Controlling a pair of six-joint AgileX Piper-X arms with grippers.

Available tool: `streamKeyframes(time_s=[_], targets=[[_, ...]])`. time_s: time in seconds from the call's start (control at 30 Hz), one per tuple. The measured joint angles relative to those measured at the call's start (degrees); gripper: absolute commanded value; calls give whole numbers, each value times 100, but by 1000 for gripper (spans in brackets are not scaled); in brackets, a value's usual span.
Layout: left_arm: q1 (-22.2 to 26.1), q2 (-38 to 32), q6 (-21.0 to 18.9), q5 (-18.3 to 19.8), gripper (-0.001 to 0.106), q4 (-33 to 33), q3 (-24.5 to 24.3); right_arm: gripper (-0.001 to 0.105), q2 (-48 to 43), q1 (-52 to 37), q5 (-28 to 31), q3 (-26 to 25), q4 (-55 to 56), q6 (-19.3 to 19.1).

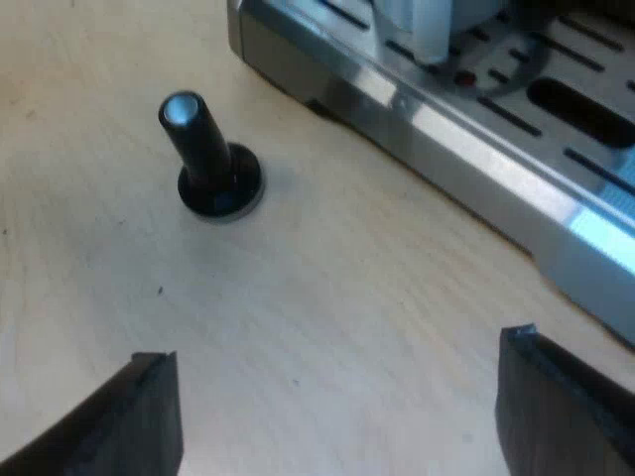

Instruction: Remove mug from coffee machine

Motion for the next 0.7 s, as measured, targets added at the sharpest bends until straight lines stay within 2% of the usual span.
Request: streamKeyframes(time_s=[0.17,0.23,0.33,0.7], targets=[[0,0,0,0,87,0,0,67,216,109,0,315,-812,112],[0,0,0,0,87,0,0,67,470,108,11,577,-1544,511],[0,0,0,0,87,0,0,67,699,108,85,703,-2041,711],[0,0,0,0,87,0,0,67,1567,108,216,778,-3461,860]])
